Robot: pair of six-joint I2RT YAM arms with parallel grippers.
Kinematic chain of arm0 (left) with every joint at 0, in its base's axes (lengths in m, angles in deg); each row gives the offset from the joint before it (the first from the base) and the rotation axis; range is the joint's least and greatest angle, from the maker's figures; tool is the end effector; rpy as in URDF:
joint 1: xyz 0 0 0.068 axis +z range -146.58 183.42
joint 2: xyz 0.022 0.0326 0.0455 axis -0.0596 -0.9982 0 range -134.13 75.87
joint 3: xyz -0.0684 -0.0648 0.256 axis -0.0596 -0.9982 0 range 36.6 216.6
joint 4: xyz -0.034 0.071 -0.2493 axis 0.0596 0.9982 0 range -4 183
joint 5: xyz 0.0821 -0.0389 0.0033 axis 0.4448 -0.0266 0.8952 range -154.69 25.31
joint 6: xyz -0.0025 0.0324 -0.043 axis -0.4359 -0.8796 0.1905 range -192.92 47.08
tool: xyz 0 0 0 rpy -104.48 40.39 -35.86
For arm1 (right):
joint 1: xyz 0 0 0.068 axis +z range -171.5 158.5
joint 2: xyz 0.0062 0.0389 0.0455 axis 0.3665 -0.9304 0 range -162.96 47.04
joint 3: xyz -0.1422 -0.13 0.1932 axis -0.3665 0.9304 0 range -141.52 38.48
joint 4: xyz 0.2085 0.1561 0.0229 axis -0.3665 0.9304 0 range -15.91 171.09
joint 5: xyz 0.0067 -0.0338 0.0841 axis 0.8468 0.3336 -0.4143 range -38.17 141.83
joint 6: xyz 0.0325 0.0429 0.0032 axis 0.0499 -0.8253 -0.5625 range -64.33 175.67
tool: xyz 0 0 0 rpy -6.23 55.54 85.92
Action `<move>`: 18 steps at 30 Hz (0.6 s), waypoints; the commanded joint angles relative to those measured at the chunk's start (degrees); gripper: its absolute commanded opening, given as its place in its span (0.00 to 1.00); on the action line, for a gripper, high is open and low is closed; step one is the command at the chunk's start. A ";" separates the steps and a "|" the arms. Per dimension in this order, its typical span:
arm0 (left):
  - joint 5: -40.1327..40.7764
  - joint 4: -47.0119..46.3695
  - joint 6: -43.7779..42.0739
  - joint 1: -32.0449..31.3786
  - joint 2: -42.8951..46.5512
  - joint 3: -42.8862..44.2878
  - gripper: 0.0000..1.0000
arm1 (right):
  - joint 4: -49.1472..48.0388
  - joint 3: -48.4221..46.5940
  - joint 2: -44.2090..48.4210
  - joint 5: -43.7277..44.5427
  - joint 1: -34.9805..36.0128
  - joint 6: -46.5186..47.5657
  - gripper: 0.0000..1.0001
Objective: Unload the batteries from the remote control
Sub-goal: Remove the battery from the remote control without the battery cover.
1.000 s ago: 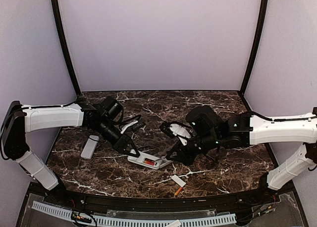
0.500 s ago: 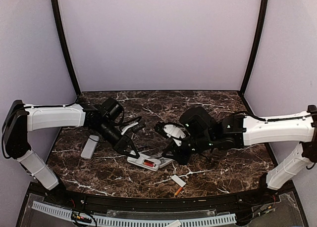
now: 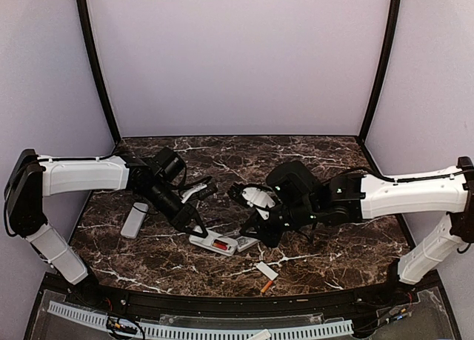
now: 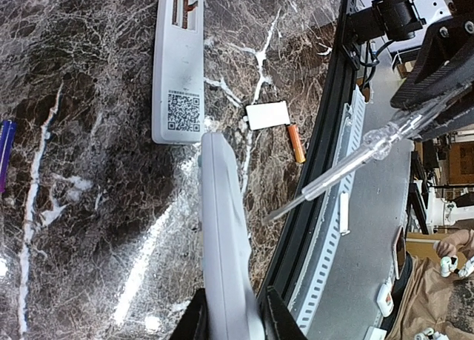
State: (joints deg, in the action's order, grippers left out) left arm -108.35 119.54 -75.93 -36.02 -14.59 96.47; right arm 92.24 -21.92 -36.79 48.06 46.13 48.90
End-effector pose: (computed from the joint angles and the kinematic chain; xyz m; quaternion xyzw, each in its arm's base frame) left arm 0.2216 -0.2141 0.2147 0.4051 0.8132 -0.4092 0.0842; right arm 0.1204 0.2988 0.2609 -0.4733 0.7792 0.2717 0.3083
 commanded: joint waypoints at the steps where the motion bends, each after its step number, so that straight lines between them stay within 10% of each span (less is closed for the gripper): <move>1: 1.63 0.76 -0.64 -0.20 0.12 0.44 0.00 | -1.84 0.08 0.78 -1.37 1.03 -1.20 0.00; 18: 1.71 0.73 -0.55 -0.20 0.35 0.30 0.00 | -1.98 -0.66 -4.08 3.54 1.79 0.57 0.00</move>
State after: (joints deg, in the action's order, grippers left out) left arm -106.06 119.54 -75.93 -36.02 -14.59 96.47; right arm 91.69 -21.92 -39.70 49.15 47.47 48.38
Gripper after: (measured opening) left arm 0.220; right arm 0.085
